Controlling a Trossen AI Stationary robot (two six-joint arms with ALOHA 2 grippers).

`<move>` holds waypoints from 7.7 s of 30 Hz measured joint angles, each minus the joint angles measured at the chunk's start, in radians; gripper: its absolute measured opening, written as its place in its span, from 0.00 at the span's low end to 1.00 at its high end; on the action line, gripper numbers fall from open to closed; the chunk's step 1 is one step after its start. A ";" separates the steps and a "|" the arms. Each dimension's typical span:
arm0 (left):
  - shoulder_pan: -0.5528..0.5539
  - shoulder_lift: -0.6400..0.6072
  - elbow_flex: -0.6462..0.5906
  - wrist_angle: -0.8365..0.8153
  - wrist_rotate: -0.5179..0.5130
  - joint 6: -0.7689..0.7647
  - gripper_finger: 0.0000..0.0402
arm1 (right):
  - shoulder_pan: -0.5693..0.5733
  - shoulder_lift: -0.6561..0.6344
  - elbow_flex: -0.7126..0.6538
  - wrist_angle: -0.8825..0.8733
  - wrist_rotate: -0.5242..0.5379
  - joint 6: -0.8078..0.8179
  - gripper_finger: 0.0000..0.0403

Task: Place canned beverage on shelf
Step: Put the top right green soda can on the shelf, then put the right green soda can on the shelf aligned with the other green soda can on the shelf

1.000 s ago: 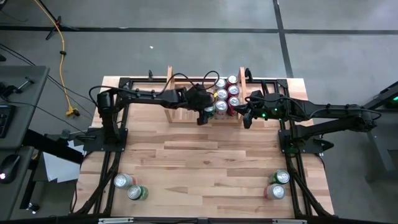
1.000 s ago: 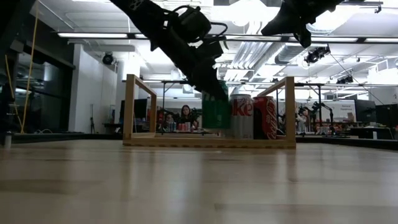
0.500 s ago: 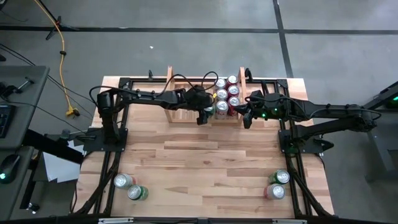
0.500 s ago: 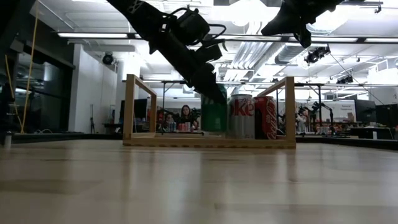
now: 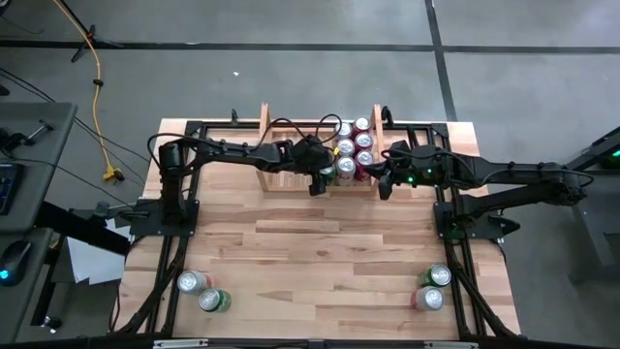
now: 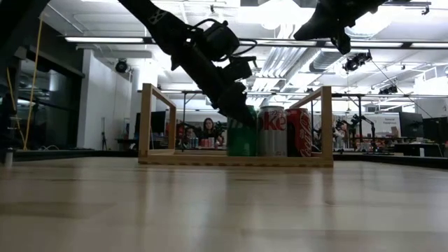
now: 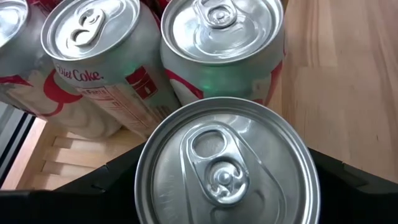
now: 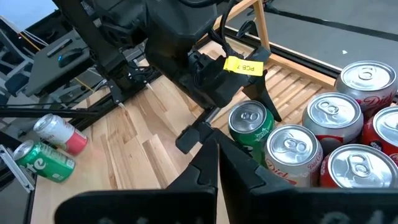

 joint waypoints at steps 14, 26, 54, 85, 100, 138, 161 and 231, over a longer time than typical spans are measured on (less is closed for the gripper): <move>-0.004 0.002 -0.001 0.017 -0.039 -0.047 0.77 | 0.000 0.064 0.000 0.011 -0.001 -0.005 0.00; -0.002 0.002 -0.002 0.030 -0.001 -0.062 0.77 | 0.000 0.059 0.000 0.031 -0.003 -0.006 0.00; 0.002 -0.275 -0.002 -0.093 0.019 -0.057 0.94 | 0.000 0.058 0.000 0.055 -0.018 -0.024 0.00; -0.139 -1.069 -0.464 0.240 -0.065 -0.520 0.67 | 0.000 0.059 0.000 0.509 -0.019 -0.318 0.00; -0.098 -1.092 -0.523 0.296 -0.076 -0.444 0.07 | -0.023 0.059 0.000 0.572 -0.251 -0.209 0.00; -0.083 -1.092 -0.523 0.285 -0.064 -0.445 0.11 | -0.021 0.078 0.026 0.531 -0.232 0.047 0.87; -0.084 -1.092 -0.523 0.105 -0.065 -0.559 0.11 | 0.484 0.427 0.512 -1.202 -0.527 0.974 0.87; -0.083 -0.880 -0.221 0.167 0.180 -0.453 0.73 | 0.271 0.258 0.480 -0.612 -0.036 0.465 0.71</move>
